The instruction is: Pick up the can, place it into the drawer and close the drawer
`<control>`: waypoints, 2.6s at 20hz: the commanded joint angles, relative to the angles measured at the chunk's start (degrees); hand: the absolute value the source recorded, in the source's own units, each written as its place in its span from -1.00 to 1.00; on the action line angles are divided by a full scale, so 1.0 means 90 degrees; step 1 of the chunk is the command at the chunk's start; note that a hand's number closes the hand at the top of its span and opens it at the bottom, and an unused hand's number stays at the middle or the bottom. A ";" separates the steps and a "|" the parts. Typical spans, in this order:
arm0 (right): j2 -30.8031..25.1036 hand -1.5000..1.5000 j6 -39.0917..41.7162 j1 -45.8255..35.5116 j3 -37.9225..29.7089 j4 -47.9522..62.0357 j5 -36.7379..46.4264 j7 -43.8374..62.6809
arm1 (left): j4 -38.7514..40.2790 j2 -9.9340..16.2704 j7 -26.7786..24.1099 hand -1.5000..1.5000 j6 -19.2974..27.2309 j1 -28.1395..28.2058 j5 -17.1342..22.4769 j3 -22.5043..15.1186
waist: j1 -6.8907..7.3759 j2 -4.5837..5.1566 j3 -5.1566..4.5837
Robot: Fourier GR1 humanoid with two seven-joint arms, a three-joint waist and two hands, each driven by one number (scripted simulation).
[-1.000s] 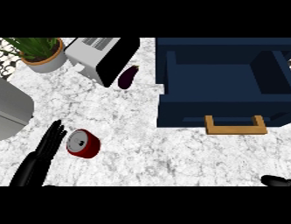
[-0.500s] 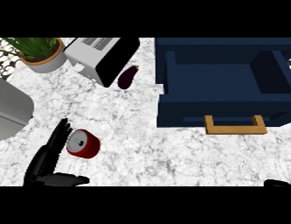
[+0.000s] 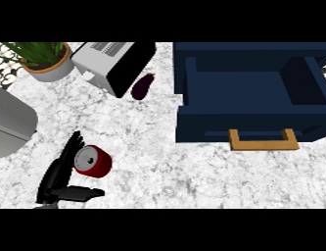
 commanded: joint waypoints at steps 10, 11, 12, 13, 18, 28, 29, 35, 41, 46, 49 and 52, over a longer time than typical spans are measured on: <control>0.0026 -1.00 0.0227 0.0049 -0.0261 -0.0425 -0.0247 0.0345 | 0.2195 0.0332 -0.0965 -1.00 -0.0103 -0.1364 -0.0053 0.0067 | -0.0025 0.0002 -0.0003; -0.0215 -1.00 0.0177 -0.0369 -0.0414 0.0082 -0.0153 0.0340 | 0.2719 0.0307 -0.1313 -1.00 -0.0089 -0.1635 -0.0061 0.0145 | -0.0025 0.0011 -0.0005; -0.0034 -1.00 0.0074 -0.0289 -0.0240 -0.0261 -0.0056 0.0530 | 0.2026 0.0311 -0.1155 -1.00 -0.0225 -0.1091 -0.0050 -0.0064 | 0.0007 -0.0001 -0.0001; -0.0116 -1.00 0.0096 -0.0481 -0.0341 0.0266 0.0008 0.0187 | 0.2550 0.0390 -0.1187 -1.00 -0.0445 -0.1525 -0.0120 -0.0060 | -0.0011 0.0010 -0.0003; 0.0013 -1.00 0.0125 -0.0369 -0.0210 -0.0089 -0.0051 0.0309 | 0.2895 0.0161 -0.1184 1.00 -0.0523 -0.1928 -0.0127 -0.0166 | -0.0017 0.0004 -0.0003; -0.0113 -1.00 0.0153 -0.0556 -0.0494 0.0125 -0.0067 0.0255 | 0.2583 0.0014 -0.1228 1.00 -0.0958 -0.1963 -0.0046 -0.0425 | 0.0006 -0.0001 0.0000; -0.0121 -1.00 0.0049 -0.0648 -0.0387 0.0110 0.0094 0.0446 | 0.2076 -0.0163 -0.0911 1.00 -0.0848 -0.1889 0.0044 -0.0479 | 0.0025 -0.0007 0.0001; 0.0035 -1.00 -0.0027 -0.0576 -0.0202 -0.0211 0.0189 0.0520 | 0.2826 -0.0223 -0.1034 1.00 -0.0161 -0.2679 0.0539 0.0302 | -0.0053 0.0015 -0.0005; 0.0197 -1.00 -0.0050 -0.0529 0.0036 -0.0006 0.0584 0.0215 | 0.3051 -0.0616 -0.0619 1.00 0.1403 -0.3782 0.0887 0.0619 | -0.0069 0.0025 -0.0004; -0.0010 -1.00 -0.0221 -0.0907 -0.0175 -0.0055 0.0596 0.0452 | 0.1933 -0.0620 0.0217 1.00 0.1434 -0.3541 0.1063 -0.0151 | 0.0035 -0.0018 0.0002; 0.0113 -1.00 -0.0128 -0.0507 -0.0215 -0.0291 0.0473 0.0408 | 0.1533 -0.0621 0.0651 1.00 0.1802 -0.3895 0.1074 -0.0456 | 0.0004 -0.0027 0.0003; -0.0017 -1.00 -0.0139 -0.0794 -0.0205 -0.0159 0.0475 0.0501 | 0.1121 -0.0623 0.1461 1.00 0.2018 -0.4345 0.1285 -0.0800 | 0.0002 -0.0021 0.0001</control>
